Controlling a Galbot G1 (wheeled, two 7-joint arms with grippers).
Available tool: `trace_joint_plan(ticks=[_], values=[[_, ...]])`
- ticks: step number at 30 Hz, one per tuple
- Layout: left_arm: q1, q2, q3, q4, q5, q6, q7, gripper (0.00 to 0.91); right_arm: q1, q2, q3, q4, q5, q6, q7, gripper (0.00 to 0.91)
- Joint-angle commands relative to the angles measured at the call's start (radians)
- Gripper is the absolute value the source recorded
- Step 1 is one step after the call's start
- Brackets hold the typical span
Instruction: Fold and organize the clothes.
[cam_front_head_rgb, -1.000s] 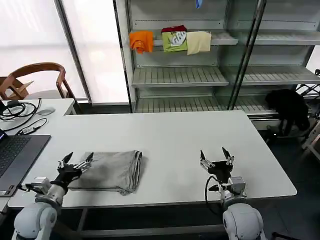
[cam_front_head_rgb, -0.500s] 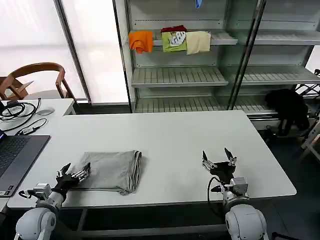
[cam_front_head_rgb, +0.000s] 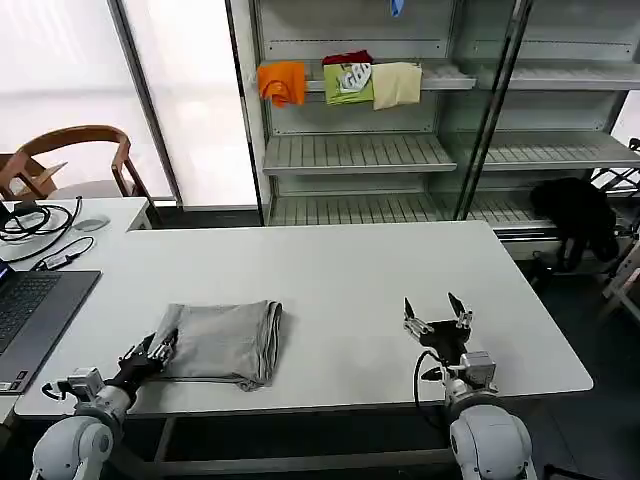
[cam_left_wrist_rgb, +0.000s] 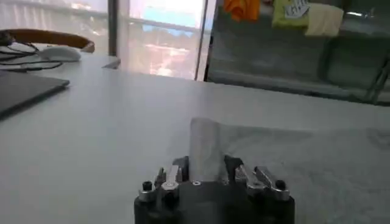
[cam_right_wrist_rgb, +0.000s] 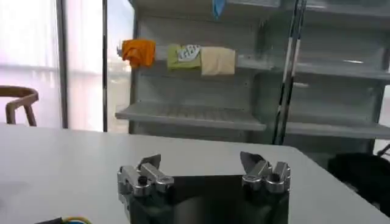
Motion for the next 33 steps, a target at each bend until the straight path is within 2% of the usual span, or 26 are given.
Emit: trace_joint_plan(ticks=[1,6,10,15,16,17,19,20,25,30,33], values=[[-0.009,-0.015,0.004,-0.014,-0.102,0.057,-0.012,0.010,0.000,0.001,0.001,0.001,0.001,-0.001,0.002,0.907],[-0.011,-0.012,-0.026,-0.036,-0.068,0.014,-0.015,0.000,-0.003,-0.003,0.006,0.001,0.005,0.005,0.000,0.907],[-0.024,0.046,-0.132,-0.048,0.012,0.012,0.030,0.010,0.004,-0.010,0.007,0.000,0.010,0.004,0.001,0.907],[-0.022,0.239,-0.267,0.016,0.137,-0.005,0.119,0.010,0.009,-0.014,-0.001,-0.002,0.012,0.003,0.000,0.907],[-0.021,0.256,-0.284,0.040,0.149,-0.013,0.127,0.010,0.009,-0.014,-0.006,-0.004,0.012,0.004,-0.001,0.907],[-0.024,0.319,-0.315,0.066,0.203,-0.037,0.147,0.010,0.010,-0.014,-0.009,-0.006,0.012,0.005,-0.001,0.907],[-0.029,0.376,-0.355,0.094,0.228,-0.048,0.160,0.010,0.013,-0.012,-0.013,-0.010,0.012,0.006,-0.002,0.907],[-0.033,0.430,-0.375,0.106,0.233,-0.052,0.166,0.010,0.015,-0.012,-0.015,-0.012,0.012,0.007,-0.001,0.907],[-0.052,0.551,-0.415,0.067,0.220,-0.014,0.171,0.020,0.016,-0.011,-0.024,-0.020,0.011,0.010,-0.007,0.907],[-0.093,0.541,-0.410,-0.033,0.210,0.046,0.171,0.020,0.011,-0.021,-0.022,-0.015,0.014,0.010,-0.007,0.907],[-0.090,0.447,-0.365,-0.122,0.249,0.067,0.172,0.020,0.007,-0.027,-0.016,-0.012,0.022,0.011,-0.006,0.907]])
